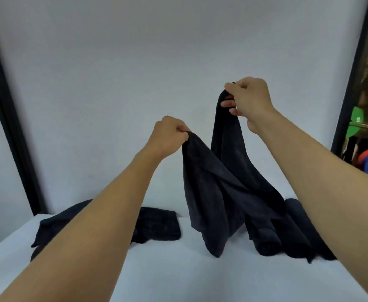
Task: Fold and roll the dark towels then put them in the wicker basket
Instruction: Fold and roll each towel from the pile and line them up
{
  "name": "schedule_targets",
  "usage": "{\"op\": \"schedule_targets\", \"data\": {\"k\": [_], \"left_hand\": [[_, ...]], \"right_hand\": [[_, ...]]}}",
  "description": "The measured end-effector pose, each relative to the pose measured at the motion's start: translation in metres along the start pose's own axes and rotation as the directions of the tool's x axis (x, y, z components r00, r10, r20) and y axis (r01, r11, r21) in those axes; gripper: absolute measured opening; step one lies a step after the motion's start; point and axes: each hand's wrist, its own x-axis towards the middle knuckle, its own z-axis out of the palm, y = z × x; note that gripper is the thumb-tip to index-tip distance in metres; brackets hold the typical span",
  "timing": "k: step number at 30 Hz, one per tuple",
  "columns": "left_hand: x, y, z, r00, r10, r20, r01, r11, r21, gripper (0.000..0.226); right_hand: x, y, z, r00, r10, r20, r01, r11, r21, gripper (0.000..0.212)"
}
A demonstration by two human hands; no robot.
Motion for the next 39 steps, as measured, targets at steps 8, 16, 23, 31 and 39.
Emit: {"op": "schedule_targets", "data": {"k": [8, 16, 23, 31, 39], "left_hand": [[-0.002, -0.027, -0.043, 0.919, -0.302, -0.253, 0.170, 0.883, -0.437, 0.021], [-0.005, -0.035, -0.082, 0.868, -0.152, -0.472, 0.084, 0.983, -0.163, 0.009], [0.001, 0.000, -0.060, 0.945, 0.111, -0.307, -0.090, 0.992, 0.083, 0.012], [0.012, 0.013, -0.048, 0.958, 0.125, -0.259, -0.098, 0.988, 0.116, 0.015], [0.001, -0.031, -0.057, 0.990, -0.123, 0.064, 0.092, 0.929, 0.360, 0.015]], "right_hand": [[0.028, 0.026, -0.063, 0.967, 0.183, -0.180, -0.166, 0.981, 0.103, 0.016], [0.033, 0.089, -0.075, 0.912, 0.328, -0.247, -0.341, 0.940, -0.011, 0.023], [-0.006, 0.061, 0.008, 0.977, 0.114, 0.183, -0.044, 0.937, -0.345, 0.013], [-0.042, 0.012, 0.057, 0.846, -0.122, 0.519, 0.356, 0.854, -0.379, 0.024], [-0.003, 0.027, 0.042, 0.907, -0.028, 0.421, 0.158, 0.947, -0.279, 0.032]]}}
